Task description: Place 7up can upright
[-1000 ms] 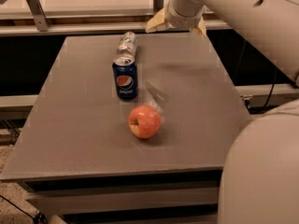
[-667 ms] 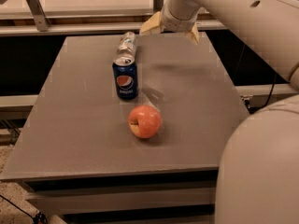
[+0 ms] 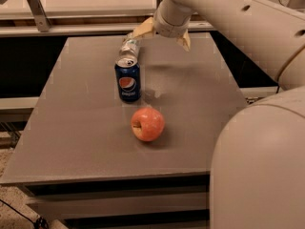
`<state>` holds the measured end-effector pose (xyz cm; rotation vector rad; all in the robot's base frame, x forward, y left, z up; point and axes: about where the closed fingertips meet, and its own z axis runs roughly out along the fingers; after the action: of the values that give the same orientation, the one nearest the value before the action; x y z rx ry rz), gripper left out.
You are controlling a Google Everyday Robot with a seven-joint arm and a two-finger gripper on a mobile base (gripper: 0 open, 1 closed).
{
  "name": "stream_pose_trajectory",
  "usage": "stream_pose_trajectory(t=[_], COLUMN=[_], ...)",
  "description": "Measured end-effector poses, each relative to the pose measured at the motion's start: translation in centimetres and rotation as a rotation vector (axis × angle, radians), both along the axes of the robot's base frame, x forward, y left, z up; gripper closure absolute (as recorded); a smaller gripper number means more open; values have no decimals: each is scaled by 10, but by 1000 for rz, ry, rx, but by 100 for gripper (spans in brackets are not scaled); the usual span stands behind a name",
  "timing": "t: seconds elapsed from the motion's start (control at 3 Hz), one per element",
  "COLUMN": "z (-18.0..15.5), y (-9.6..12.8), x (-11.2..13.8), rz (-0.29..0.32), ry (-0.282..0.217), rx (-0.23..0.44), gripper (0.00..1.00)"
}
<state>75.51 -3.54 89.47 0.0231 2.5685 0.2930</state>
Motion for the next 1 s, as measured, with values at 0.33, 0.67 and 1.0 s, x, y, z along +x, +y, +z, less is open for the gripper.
stream_pose_trajectory(t=[0.33,0.67,1.0], z=[-2,-4,-8], y=[19,37,52], x=[7,15,24], rz=[32,63,89], ry=[-16,-27,-31], rx=[21,22,21], gripper=[0,0,0])
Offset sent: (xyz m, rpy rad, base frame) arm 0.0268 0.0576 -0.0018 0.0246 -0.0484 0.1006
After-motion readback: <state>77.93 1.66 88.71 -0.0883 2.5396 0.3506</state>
